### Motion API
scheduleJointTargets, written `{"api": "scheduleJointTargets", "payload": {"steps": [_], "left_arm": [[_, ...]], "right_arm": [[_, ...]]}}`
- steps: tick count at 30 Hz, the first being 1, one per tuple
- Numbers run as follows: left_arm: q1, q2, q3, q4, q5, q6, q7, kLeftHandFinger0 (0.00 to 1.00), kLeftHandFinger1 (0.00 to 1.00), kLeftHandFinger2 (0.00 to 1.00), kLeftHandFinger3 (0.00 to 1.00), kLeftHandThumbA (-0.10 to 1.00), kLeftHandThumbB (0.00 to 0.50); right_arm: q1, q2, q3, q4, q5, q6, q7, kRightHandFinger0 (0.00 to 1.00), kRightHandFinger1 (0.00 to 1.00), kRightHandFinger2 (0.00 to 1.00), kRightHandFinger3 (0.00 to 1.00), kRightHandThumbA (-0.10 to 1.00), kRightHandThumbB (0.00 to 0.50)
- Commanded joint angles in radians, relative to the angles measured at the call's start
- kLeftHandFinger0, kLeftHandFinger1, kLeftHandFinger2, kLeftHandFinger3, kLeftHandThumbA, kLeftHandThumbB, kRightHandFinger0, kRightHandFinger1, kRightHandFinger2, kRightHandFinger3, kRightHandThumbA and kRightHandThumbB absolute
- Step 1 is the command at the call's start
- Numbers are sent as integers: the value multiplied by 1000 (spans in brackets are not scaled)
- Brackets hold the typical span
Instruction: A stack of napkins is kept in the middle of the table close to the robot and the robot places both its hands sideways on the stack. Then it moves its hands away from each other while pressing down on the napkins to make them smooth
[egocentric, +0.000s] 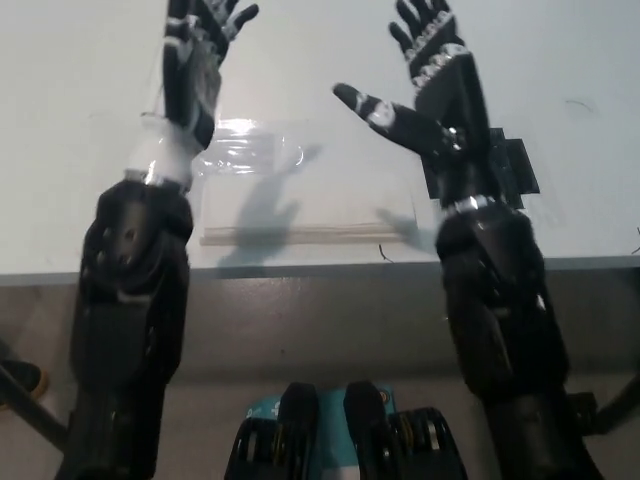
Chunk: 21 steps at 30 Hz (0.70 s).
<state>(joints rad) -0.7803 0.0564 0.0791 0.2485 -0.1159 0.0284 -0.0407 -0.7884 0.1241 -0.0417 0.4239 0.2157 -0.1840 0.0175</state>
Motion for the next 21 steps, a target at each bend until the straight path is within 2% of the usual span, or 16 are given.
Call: {"api": "scheduleJointTargets", "payload": {"steps": [1, 3, 4, 5, 8, 13, 15, 17, 21], "left_arm": [[-118, -4, 11, 143, 15, -36, 41, 1000, 1000, 1000, 1000, 1000, 226], [-147, -3, 10, 226, 15, -69, 39, 1000, 1000, 1000, 1000, 1000, 237], [-159, -2, 7, 261, 20, -75, 41, 1000, 1000, 1000, 1000, 1000, 267], [-172, -4, 7, 300, 23, -75, 47, 1000, 1000, 1000, 1000, 1000, 275], [-188, -5, 4, 383, 25, -122, 43, 1000, 1000, 1000, 1000, 1000, 243], [-193, -6, -6, 484, 44, -152, 55, 1000, 1000, 1000, 1000, 1000, 261], [-191, -6, -10, 513, 53, -163, 64, 1000, 1000, 1000, 1000, 1000, 260], [-188, -5, -14, 545, 62, -179, 72, 1000, 1000, 1000, 1000, 1000, 251], [-178, -4, -14, 600, 66, -204, 84, 1000, 1000, 1000, 1000, 1000, 250]], "right_arm": [[-141, 41, -33, 167, 32, -72, -8, 1000, 1000, 1000, 1000, 1000, 181], [-173, 49, -52, 247, 42, -85, -7, 1000, 1000, 1000, 1000, 1000, 171], [-190, 53, -65, 291, 49, -99, -4, 1000, 1000, 1000, 1000, 1000, 163], [-213, 57, -77, 350, 54, -119, -9, 1000, 1000, 1000, 1000, 1000, 165], [-257, 64, -105, 477, 59, -172, -3, 1000, 1000, 1000, 1000, 1000, 167], [-317, 65, -138, 673, 61, -230, 9, 1000, 1000, 1000, 1000, 1000, 200], [-336, 63, -147, 744, 60, -257, 9, 1000, 1000, 1000, 1000, 1000, 199], [-341, 66, -172, 789, 81, -250, 14, 1000, 1000, 1000, 1000, 1000, 222], [-331, 70, -183, 848, 79, -266, 33, 1000, 1000, 1000, 1000, 1000, 188]]}}
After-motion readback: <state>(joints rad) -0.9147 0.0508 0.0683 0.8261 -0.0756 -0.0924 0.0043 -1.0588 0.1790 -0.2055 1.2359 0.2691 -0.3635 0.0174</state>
